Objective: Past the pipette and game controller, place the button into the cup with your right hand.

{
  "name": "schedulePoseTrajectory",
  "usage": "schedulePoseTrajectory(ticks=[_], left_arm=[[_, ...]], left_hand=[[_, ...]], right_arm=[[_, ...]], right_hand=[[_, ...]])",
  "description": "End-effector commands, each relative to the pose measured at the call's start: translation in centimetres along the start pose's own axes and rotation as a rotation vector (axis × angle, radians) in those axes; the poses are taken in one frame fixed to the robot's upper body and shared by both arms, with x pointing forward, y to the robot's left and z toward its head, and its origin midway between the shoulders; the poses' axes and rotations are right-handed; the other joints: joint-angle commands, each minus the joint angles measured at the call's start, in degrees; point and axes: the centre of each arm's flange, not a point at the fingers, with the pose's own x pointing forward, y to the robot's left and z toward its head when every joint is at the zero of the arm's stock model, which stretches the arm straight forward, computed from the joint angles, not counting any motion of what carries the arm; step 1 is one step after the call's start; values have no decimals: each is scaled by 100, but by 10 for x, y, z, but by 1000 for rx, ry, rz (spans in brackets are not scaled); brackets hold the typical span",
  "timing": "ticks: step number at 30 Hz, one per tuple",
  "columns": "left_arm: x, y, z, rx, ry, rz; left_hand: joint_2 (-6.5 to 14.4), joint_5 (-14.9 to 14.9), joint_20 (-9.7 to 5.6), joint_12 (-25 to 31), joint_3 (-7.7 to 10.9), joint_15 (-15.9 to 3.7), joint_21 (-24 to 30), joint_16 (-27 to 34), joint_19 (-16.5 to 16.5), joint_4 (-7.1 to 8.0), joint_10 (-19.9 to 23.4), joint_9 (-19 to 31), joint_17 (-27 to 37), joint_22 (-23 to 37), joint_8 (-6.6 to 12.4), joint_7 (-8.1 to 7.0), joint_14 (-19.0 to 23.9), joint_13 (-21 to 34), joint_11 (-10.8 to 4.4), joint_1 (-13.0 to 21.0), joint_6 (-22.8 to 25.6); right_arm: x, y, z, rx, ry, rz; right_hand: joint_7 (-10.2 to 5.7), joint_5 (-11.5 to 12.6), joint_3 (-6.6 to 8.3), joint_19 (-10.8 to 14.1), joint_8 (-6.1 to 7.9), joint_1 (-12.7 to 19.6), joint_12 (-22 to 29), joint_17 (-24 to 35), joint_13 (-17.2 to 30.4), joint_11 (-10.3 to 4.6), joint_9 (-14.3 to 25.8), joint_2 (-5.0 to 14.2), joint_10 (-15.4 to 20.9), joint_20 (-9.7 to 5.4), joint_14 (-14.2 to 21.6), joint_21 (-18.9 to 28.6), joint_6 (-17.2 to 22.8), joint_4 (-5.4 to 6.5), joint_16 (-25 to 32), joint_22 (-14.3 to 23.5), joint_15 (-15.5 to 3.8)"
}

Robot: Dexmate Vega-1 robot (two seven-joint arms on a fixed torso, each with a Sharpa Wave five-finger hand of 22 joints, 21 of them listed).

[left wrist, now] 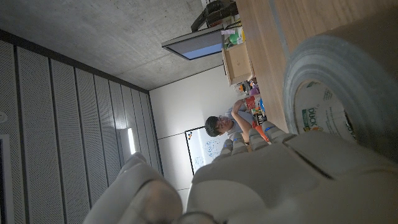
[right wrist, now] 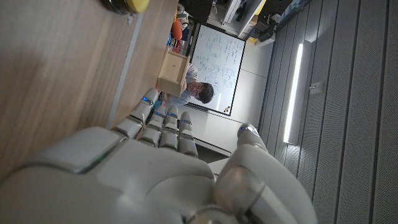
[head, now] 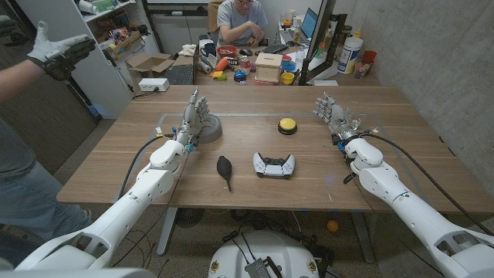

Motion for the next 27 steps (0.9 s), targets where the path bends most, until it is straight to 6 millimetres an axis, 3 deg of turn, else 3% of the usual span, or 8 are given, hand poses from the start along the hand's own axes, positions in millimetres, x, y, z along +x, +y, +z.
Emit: schedulePoseTrajectory(ticks=[1, 13, 27], left_arm=[[-4, -2, 2, -24, -5, 15], [-3, -4, 0, -31, 4, 12], [1, -10, 4, -19, 13, -13]], left_hand=[[-48, 43, 9, 31, 9, -10, 23, 27, -34, -5, -37, 25, 13, 28, 34, 5, -34, 9, -13, 4, -86], [-24, 73, 27, 48, -43, -8, 8, 32, -6, -22, 1, 25, 12, 29, 59, -7, -16, 9, -18, 11, -25], [0, 109, 25, 64, -103, -10, -13, 42, 17, -37, 42, 25, 12, 31, 82, -28, 19, 9, -25, 19, 41]], right_arm=[[-3, 2, -6, -10, 30, 17], [-6, 4, -8, -5, 24, 6], [-14, 7, 12, -95, -27, 15]], right_hand=[[-4, 38, 33, 49, 29, 38, 19, 19, 7, 2, 12, 5, 52, -120, 75, 27, 78, -2, 40, 8, -5], [-20, 39, 48, 71, 30, 60, 24, 16, 7, -4, 13, 36, 94, -107, 98, 3, 117, -14, 25, 10, -8], [-13, 37, 72, 141, 18, 173, 31, -4, 7, -17, 14, 28, 163, -94, 173, -21, 137, -98, 8, 11, -12]])
